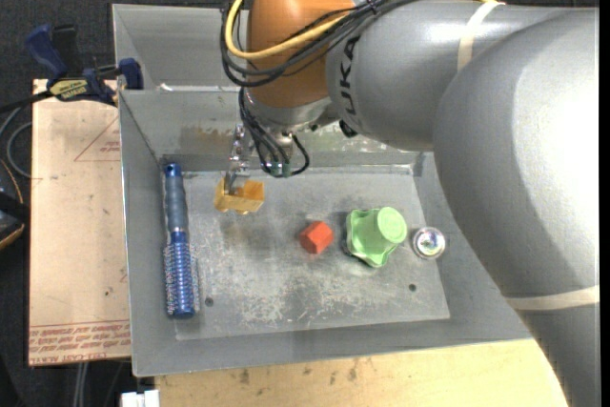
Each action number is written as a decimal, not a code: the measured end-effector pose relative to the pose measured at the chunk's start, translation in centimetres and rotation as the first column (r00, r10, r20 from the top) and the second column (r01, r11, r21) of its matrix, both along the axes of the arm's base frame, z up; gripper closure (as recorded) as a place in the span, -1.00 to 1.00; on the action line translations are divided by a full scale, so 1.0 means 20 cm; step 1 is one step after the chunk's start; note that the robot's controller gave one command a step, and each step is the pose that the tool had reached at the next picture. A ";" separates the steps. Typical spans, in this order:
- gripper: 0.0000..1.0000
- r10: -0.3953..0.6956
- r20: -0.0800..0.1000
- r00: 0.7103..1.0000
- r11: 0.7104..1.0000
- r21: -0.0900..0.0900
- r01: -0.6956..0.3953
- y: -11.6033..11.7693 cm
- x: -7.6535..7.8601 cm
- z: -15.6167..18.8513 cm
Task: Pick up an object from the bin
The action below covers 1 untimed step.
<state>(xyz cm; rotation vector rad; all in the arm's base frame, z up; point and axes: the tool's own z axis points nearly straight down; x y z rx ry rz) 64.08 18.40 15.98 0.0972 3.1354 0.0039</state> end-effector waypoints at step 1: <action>1.00 0.147 0.006 0.989 0.989 0.001 -0.148 0.13 -0.24 0.64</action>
Offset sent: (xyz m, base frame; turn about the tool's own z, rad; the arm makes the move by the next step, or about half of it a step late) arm -0.0487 0.0237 0.1237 -0.1470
